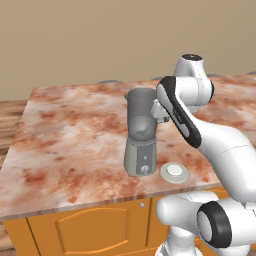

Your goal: Close the lid blender by securely placing the lid on top.

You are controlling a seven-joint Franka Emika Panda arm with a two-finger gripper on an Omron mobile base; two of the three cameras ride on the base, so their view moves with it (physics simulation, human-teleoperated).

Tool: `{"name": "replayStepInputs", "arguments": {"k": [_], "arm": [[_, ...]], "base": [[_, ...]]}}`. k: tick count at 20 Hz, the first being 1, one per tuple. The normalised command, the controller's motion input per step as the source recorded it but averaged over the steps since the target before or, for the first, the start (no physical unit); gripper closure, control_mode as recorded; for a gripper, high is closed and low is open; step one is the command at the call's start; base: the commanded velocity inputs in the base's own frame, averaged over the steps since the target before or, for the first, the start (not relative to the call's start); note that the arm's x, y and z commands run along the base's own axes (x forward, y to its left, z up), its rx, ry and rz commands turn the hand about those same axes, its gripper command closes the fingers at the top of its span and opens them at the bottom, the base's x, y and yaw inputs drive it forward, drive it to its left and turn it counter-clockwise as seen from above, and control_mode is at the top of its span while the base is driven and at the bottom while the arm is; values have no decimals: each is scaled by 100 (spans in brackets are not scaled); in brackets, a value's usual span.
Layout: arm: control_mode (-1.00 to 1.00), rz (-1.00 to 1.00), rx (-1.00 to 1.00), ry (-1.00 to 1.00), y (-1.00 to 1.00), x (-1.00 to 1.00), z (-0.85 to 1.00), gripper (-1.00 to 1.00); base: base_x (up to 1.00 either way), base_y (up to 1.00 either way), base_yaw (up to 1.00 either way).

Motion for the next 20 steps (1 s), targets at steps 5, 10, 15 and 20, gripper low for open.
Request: {"name": "replayStepInputs", "arguments": {"k": [5,10,15,20], "arm": [[-100,-2,0,-6,-15,-41,-9,-100],[-100,-5,0,-13,-35,-78,-64,-100],[-100,-4,0,-4,-27,-59,-81,-100],[-100,-4,0,6,-21,-15,-57,-100]], "base": [[0,0,0],[0,0,0],[0,0,0],[0,0,0]]}}
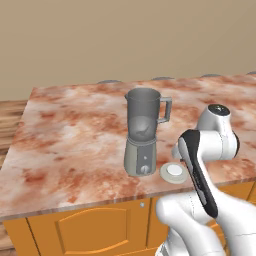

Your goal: Close the lid blender by securely placing the lid on top.

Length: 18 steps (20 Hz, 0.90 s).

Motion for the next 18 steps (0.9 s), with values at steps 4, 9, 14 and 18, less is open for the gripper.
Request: {"name": "replayStepInputs", "arguments": {"k": [4,9,14,18], "arm": [[-100,0,3,0,-8,37,-19,-100],[-100,0,0,0,-5,40,-32,-100],[-100,0,0,2,-3,29,-49,-100],[-100,0,0,5,0,27,-44,-100]], "base": [[0,0,0],[0,0,0],[0,0,0],[0,0,0]]}}
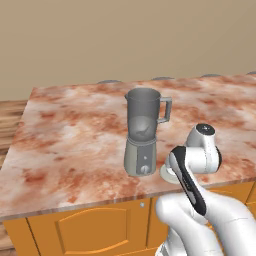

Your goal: Close the lid blender by securely placing the lid on top.

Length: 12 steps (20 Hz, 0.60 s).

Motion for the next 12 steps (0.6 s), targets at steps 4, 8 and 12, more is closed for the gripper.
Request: {"name": "replayStepInputs", "arguments": {"k": [4,8,12], "arm": [[-100,0,0,4,-7,15,-40,-100],[-100,0,1,3,-15,9,-37,-100],[-100,0,0,5,-5,6,-43,-100]], "base": [[0,0,0],[0,0,0],[0,0,0]]}}
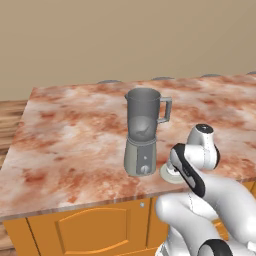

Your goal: Close the lid blender by securely placing the lid on top.

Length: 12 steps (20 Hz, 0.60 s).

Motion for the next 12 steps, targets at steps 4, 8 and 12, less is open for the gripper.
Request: {"name": "replayStepInputs", "arguments": {"k": [4,8,12], "arm": [[-100,0,0,3,0,4,-42,-100],[-100,0,1,0,2,1,-26,-100],[-100,1,0,0,9,0,-24,-100]], "base": [[0,0,0],[0,0,0],[0,0,0]]}}
